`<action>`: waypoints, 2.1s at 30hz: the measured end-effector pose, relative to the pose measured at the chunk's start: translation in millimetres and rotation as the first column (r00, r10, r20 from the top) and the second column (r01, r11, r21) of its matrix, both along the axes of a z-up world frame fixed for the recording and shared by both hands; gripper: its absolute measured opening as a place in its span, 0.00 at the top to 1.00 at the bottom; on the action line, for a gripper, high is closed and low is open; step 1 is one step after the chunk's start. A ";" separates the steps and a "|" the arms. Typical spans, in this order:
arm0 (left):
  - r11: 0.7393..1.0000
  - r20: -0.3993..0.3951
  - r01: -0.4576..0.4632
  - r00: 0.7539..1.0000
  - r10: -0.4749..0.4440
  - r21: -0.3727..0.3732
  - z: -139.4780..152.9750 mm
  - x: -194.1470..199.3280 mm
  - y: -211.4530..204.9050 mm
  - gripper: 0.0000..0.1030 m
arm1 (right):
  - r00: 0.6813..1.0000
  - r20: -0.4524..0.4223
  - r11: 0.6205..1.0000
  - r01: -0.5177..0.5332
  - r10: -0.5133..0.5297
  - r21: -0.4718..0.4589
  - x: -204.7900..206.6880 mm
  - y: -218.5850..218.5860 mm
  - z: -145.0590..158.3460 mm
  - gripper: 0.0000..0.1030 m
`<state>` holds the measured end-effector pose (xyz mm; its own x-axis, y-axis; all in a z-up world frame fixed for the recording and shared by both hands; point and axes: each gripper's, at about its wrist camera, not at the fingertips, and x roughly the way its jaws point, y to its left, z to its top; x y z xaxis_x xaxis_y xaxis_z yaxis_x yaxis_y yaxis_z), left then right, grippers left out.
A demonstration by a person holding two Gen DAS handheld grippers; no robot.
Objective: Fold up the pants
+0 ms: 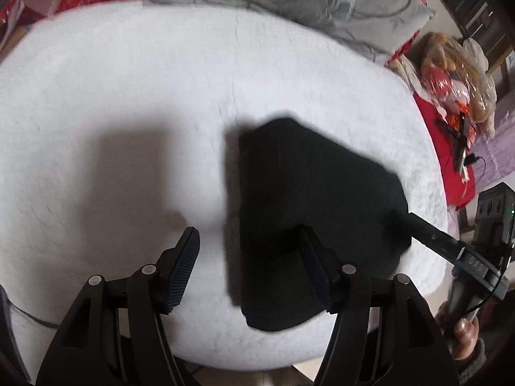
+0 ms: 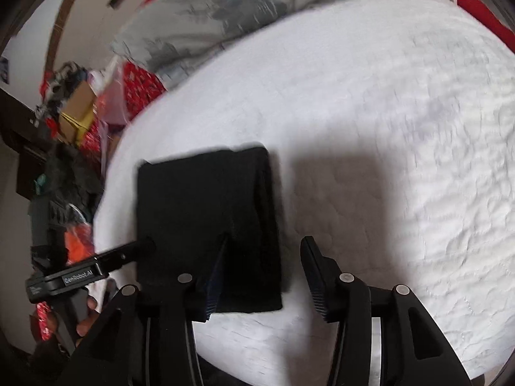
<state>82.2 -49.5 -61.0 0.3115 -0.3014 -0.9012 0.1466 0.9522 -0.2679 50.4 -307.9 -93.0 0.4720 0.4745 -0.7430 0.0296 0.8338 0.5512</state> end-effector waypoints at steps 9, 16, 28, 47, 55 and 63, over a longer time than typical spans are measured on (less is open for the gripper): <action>0.997 -0.040 -0.052 0.998 0.050 -0.050 -2.6 39.5 -14.5 0.38 | 0.999 -0.026 0.999 0.031 -0.030 0.017 41.1 12.4 -6.9 0.44; 0.997 0.034 -0.054 0.998 0.052 0.062 -8.5 42.9 -24.3 0.38 | 1.000 -0.001 0.999 0.025 -0.026 -0.044 40.8 17.2 -7.5 0.55; 0.994 0.087 -0.036 0.996 0.027 0.107 2.5 28.7 -28.5 0.38 | 0.997 -0.049 0.998 0.057 -0.055 0.030 34.3 6.4 -12.9 0.55; 0.998 0.029 0.005 1.000 -0.007 0.062 -13.5 -8.9 -11.9 0.38 | 0.998 -0.062 0.996 0.001 -0.006 -0.092 0.9 23.2 -18.7 0.47; 1.000 0.029 -0.013 0.999 0.013 -0.015 -6.5 9.6 -4.9 0.38 | 0.999 -0.025 1.000 0.024 -0.024 -0.010 17.0 9.1 -1.9 0.32; 0.991 -0.058 -0.009 0.998 0.001 -0.131 -34.3 22.3 -4.6 0.18 | 0.997 -0.034 0.997 -0.073 0.074 0.022 27.7 24.8 -27.9 0.32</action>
<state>104.5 -54.2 -95.4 0.2621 -0.4168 -0.8704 0.1227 0.9090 -0.3983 78.1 -283.1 -120.8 0.4091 0.5223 -0.7483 -0.0121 0.8230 0.5678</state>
